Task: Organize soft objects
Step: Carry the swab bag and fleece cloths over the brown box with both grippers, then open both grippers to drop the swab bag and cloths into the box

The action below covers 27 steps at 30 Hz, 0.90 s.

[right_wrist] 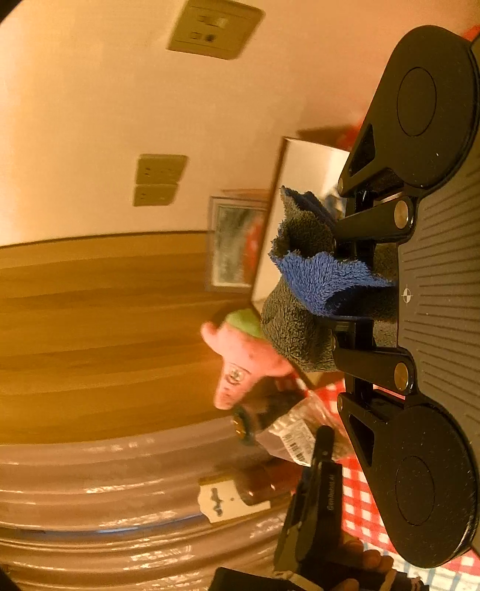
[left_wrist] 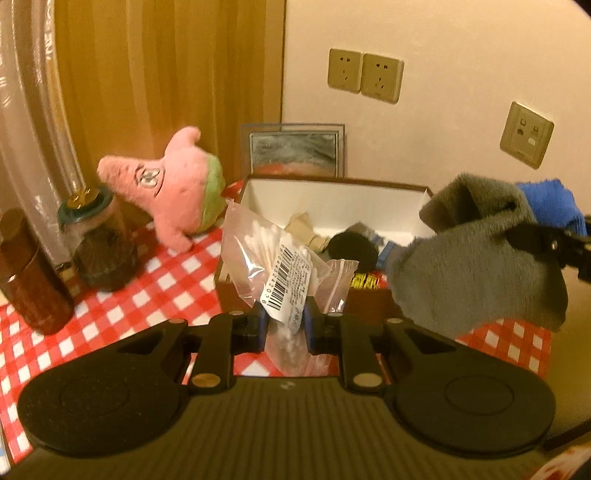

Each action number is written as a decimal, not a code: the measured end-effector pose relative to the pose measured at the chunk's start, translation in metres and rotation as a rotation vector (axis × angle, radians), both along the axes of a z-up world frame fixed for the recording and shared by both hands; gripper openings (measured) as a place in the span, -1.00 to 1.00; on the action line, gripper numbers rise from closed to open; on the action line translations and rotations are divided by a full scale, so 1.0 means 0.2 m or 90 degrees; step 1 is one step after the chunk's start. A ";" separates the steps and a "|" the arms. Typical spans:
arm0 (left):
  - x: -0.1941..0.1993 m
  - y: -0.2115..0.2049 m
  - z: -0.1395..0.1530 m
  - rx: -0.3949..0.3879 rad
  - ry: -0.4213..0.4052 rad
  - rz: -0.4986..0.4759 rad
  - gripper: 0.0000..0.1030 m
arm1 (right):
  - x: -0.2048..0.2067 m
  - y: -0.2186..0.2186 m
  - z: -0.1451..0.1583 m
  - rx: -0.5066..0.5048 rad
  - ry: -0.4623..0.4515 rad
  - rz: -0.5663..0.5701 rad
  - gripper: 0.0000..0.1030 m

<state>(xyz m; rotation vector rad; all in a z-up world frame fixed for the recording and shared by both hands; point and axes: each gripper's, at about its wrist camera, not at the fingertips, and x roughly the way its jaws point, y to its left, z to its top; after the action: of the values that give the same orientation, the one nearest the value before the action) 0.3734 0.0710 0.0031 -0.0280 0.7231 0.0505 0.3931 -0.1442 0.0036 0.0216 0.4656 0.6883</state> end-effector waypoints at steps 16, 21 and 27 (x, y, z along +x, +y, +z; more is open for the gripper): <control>0.47 -0.11 -0.04 -0.006 0.021 -0.028 -0.66 | 0.47 -0.04 -0.02 -0.027 -0.025 -0.070 -0.63; 0.63 -0.16 -0.10 -0.010 0.045 -0.040 -0.65 | 0.59 -0.01 -0.11 -0.050 -0.010 -0.074 -0.64; 0.77 -0.19 -0.14 -0.007 0.045 -0.054 -0.18 | 0.71 0.00 -0.18 -0.061 0.005 -0.077 -0.63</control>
<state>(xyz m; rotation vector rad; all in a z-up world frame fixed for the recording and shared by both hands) 0.5265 0.0321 -0.0255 -0.0057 0.7938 -0.0334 0.5357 -0.1434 -0.0319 -0.0380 0.5001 0.5465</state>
